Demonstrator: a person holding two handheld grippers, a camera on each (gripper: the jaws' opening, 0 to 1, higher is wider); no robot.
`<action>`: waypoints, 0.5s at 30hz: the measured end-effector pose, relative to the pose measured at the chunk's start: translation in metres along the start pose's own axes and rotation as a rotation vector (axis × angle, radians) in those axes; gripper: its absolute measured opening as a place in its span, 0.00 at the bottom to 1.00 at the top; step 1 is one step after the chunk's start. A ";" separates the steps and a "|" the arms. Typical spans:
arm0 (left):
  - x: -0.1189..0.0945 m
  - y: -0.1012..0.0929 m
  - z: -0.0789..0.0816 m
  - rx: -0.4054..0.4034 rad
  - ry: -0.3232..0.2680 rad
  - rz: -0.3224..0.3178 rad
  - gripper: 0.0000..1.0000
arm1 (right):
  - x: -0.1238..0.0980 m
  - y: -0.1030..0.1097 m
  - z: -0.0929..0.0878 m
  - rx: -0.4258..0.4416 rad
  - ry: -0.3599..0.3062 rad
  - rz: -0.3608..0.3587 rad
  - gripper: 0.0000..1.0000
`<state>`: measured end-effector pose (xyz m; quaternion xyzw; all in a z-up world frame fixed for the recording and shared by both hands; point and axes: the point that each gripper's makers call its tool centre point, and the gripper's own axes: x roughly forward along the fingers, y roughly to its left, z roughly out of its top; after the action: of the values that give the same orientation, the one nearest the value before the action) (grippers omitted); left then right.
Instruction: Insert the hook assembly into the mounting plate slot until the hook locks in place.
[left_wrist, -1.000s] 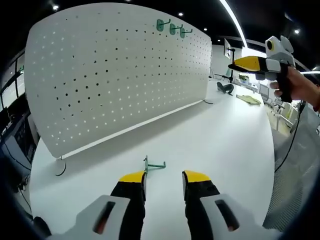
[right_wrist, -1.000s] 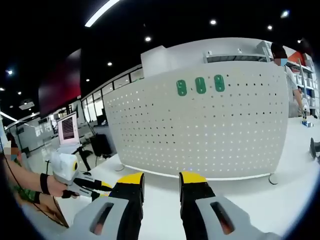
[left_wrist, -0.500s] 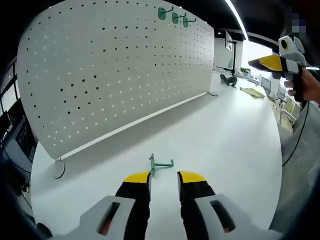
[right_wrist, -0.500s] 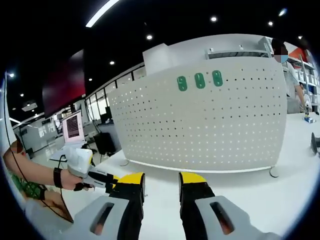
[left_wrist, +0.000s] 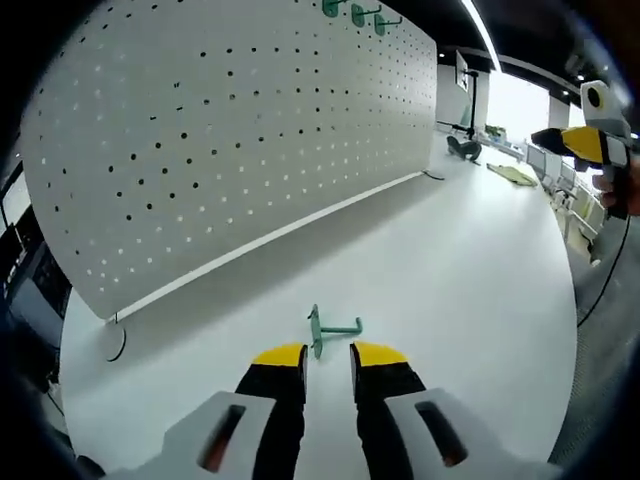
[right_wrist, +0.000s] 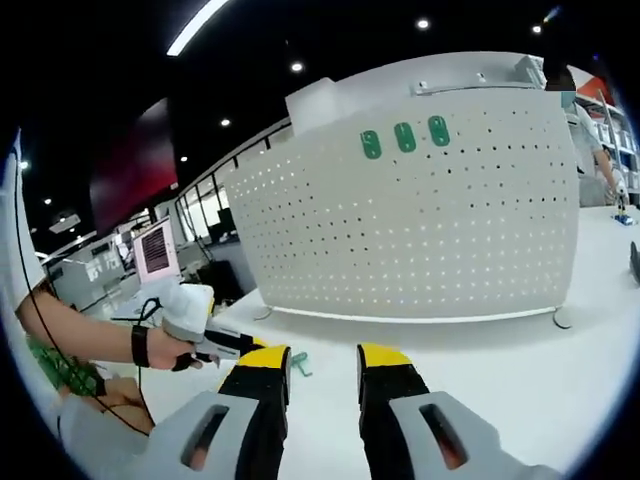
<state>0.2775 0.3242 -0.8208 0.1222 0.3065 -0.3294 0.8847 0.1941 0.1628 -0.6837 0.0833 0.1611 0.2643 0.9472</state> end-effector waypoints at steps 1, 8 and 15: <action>0.002 0.002 -0.001 -0.004 0.006 0.013 0.14 | 0.000 0.000 0.000 0.002 -0.002 0.001 0.25; 0.011 0.007 -0.004 0.006 0.033 0.033 0.10 | -0.003 -0.003 -0.007 0.025 0.004 -0.009 0.25; 0.018 0.003 -0.007 0.012 0.054 0.023 0.07 | -0.005 -0.004 -0.011 0.032 0.015 -0.014 0.25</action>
<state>0.2872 0.3204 -0.8369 0.1397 0.3269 -0.3176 0.8791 0.1883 0.1573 -0.6939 0.0955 0.1731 0.2558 0.9463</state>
